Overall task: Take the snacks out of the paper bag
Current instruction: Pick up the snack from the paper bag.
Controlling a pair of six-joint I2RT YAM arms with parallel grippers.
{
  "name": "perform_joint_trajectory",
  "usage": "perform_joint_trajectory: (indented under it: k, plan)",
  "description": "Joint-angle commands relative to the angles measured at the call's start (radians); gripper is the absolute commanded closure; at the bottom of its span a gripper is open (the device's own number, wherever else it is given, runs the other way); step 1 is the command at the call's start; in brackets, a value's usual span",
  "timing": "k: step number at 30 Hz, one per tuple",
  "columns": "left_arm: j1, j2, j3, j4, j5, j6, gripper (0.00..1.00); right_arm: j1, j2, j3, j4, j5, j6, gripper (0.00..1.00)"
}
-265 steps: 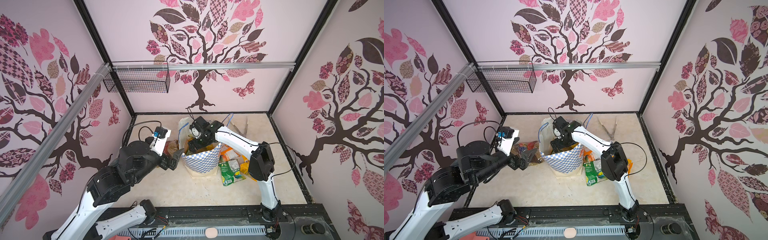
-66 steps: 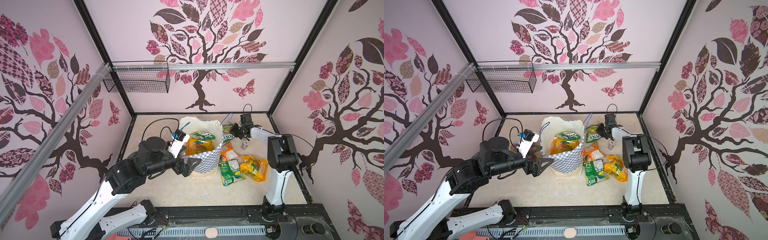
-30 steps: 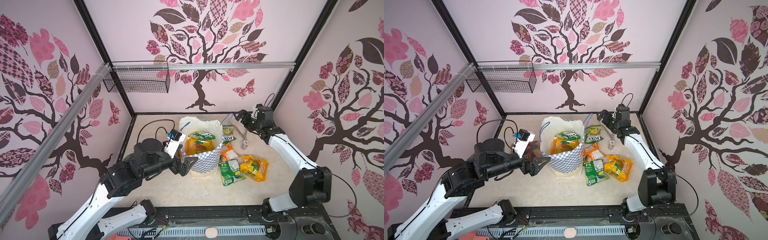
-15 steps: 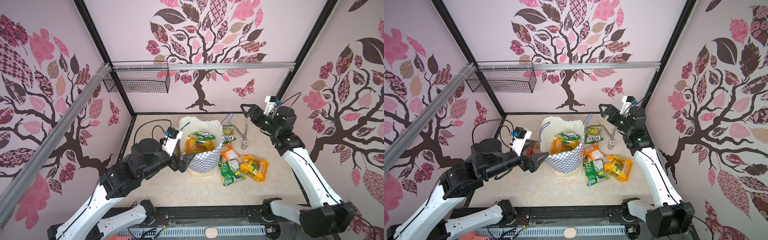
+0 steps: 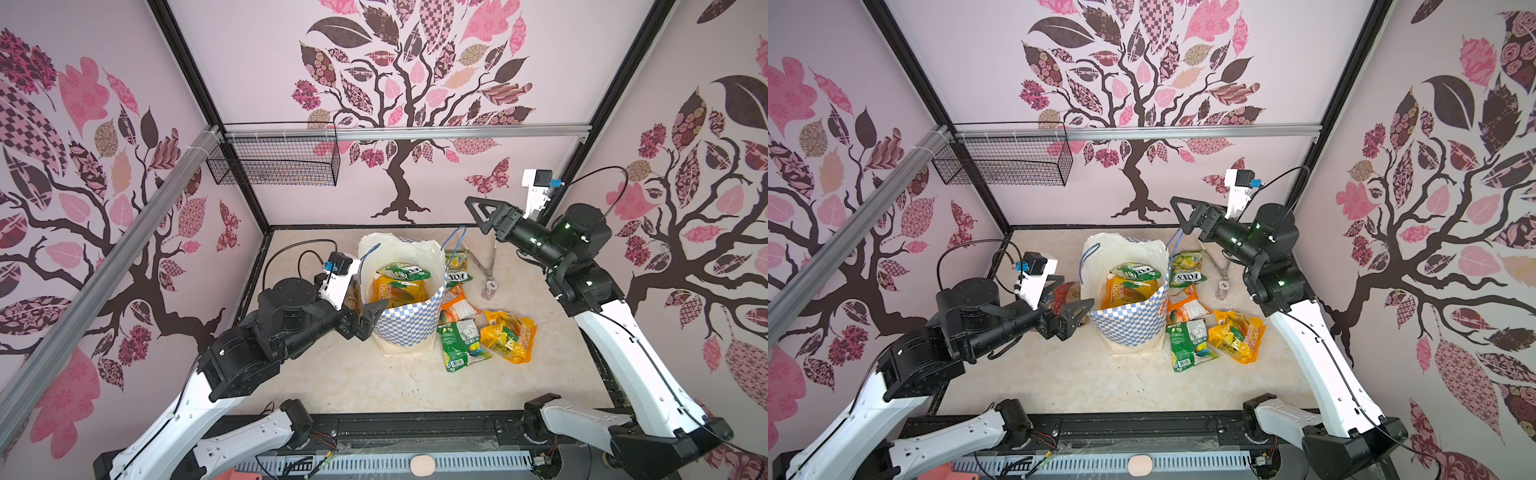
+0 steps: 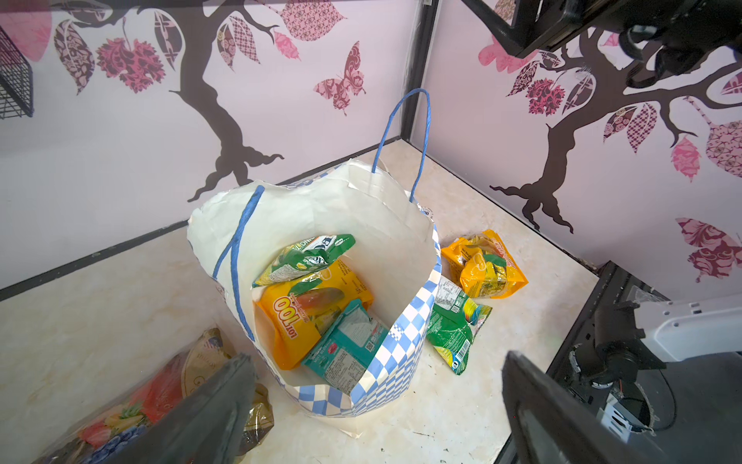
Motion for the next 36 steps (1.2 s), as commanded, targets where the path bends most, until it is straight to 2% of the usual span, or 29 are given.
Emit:
perform_joint_trajectory:
  k: [1, 10, 16, 24, 36]
  plan:
    - [-0.004, -0.010, -0.021, 0.022, -0.027, -0.001, 0.02, 0.040, 0.019, 0.080, -0.068, -0.026, -0.092, 0.00]
    - [-0.003, -0.011, -0.020, 0.034, -0.073, -0.007, 0.02, 0.208, 0.124, 0.243, -0.295, 0.016, -0.313, 0.00]
    - [-0.003, -0.018, -0.026, 0.030, -0.108, -0.013, 0.02, 0.241, 0.197, 0.309, -0.415, -0.009, -0.367, 0.00]
    - [-0.003, -0.018, -0.027, 0.024, -0.133, -0.020, 0.02, 0.386, 0.366, 0.482, -0.724, 0.201, -0.582, 0.01]
    - [-0.004, -0.043, -0.036, 0.002, -0.175, -0.030, 0.02, 0.387, 0.549, 0.508, -0.864, 0.340, -0.636, 0.01]
